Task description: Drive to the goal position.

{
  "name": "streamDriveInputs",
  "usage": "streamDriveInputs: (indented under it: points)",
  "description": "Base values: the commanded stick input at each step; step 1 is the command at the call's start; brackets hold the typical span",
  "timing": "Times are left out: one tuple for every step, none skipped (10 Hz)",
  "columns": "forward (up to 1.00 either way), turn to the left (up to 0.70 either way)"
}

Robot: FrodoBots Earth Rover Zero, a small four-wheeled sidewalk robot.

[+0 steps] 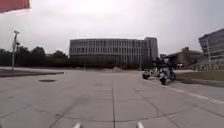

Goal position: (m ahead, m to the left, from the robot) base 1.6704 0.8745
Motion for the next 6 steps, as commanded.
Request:
streamDriveInputs:
  points:
    - [0.45, -0.27]
    - [0.45, -0.21]
    - [0.45, -0.02]
    - [0.45, 0.00]
    - [0.45, 0.00]
    - [0.45, 0.00]
